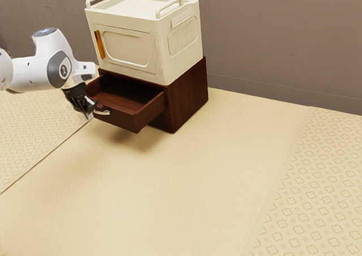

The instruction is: Push the drawer handle with one arm to close the drawer

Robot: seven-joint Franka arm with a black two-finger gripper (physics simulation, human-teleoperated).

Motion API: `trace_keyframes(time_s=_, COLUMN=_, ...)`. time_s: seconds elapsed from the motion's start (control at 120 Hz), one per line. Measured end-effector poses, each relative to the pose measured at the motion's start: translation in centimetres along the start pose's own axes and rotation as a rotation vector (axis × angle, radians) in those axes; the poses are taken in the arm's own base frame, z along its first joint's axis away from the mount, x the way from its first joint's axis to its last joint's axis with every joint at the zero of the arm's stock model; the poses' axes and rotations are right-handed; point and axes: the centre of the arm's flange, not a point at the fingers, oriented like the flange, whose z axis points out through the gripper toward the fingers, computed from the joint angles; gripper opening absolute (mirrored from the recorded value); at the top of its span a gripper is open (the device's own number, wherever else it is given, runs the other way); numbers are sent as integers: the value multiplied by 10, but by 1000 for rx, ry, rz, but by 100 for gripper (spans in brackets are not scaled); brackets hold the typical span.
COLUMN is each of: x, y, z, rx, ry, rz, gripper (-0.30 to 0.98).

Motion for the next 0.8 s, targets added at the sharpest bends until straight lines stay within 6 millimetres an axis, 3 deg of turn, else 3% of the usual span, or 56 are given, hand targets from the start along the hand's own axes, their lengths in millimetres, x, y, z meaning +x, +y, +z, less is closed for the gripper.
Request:
trace_keyframes(time_s=0.308, x=18, y=-5, z=8, rx=5, ry=10, rz=17, gripper=-10)
trace_keyframes(time_s=0.558, x=45, y=8, z=-6, rx=-1, ry=50, rz=54, gripper=-10)
trace_keyframes(time_s=0.8, x=60, y=5, z=8, rx=-2, ry=49, rz=62, gripper=-10)
